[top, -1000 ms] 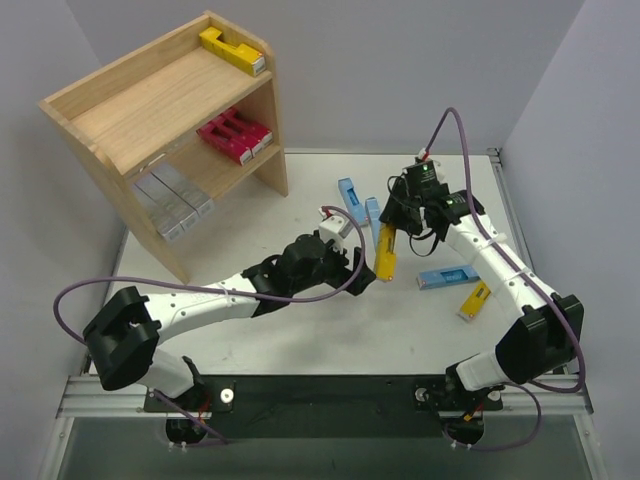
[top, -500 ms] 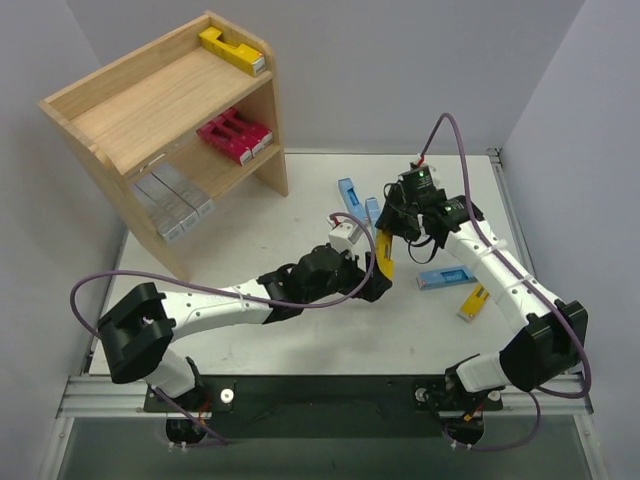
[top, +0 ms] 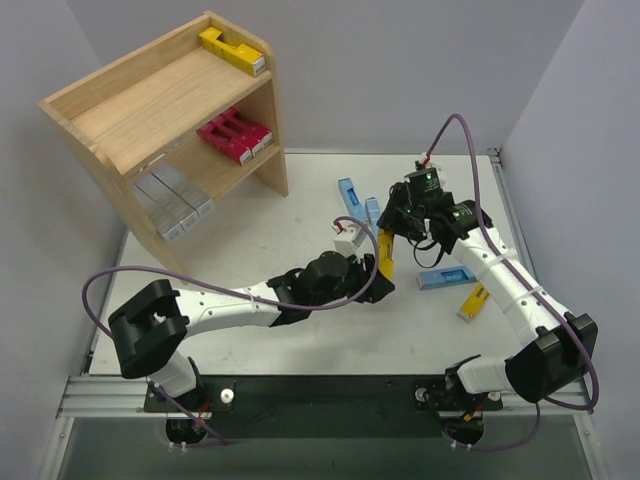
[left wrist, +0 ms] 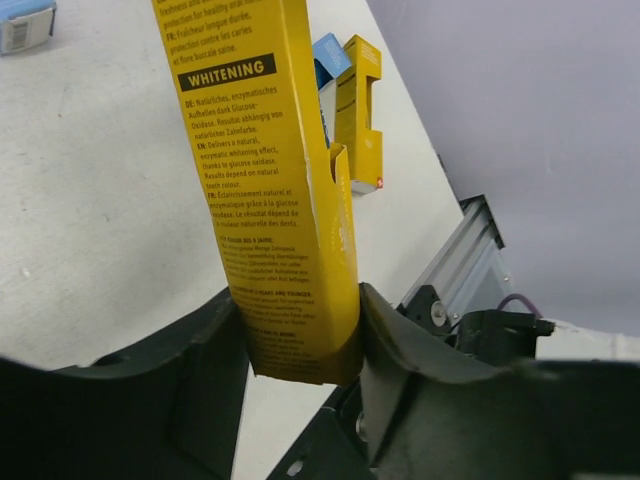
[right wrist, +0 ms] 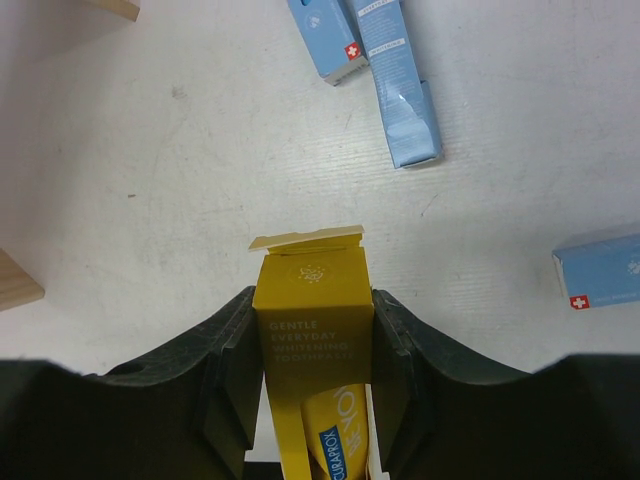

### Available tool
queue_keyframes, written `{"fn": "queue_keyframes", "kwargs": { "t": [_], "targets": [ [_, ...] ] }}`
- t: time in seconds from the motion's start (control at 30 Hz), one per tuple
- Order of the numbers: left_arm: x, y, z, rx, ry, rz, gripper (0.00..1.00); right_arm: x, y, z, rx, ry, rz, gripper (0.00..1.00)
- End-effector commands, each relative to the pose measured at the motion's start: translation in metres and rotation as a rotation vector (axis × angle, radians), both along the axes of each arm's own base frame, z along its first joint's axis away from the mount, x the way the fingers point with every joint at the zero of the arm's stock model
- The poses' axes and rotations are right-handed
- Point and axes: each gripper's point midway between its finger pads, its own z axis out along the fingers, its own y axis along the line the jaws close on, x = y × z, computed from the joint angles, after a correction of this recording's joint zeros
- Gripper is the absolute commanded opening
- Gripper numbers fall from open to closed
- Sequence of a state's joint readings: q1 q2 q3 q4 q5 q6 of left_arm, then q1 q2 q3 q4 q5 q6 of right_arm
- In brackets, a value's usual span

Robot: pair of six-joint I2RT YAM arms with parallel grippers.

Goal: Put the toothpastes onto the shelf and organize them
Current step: Place the toothpaste on the shelf.

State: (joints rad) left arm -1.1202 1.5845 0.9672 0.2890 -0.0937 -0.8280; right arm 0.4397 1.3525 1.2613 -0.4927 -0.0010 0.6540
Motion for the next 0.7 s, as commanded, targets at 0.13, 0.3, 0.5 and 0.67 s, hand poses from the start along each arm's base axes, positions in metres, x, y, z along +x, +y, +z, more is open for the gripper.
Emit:
{"fn": "queue_keyframes", "kwargs": {
  "t": [0.13, 0.3, 0.5, 0.67],
  "targets": [
    [0.006, 0.001, 0.038, -0.142, -0.051, 0.041, 0.32, -0.010, -0.002, 0.009, 0.018, -0.015, 0.010, 0.46],
    [0.013, 0.010, 0.055, -0.157, -0.083, 0.084, 0.28, -0.009, -0.005, 0.034, 0.033, -0.083, 0.015, 0.68],
    [0.034, 0.033, 0.091, -0.196, -0.127, 0.179, 0.27, -0.022, -0.018, 0.089, 0.047, -0.233, 0.036, 0.86],
    [0.069, 0.069, 0.149, -0.269, -0.148, 0.318, 0.27, -0.041, -0.048, 0.119, 0.001, -0.347, -0.027, 0.89]
  ]
}}
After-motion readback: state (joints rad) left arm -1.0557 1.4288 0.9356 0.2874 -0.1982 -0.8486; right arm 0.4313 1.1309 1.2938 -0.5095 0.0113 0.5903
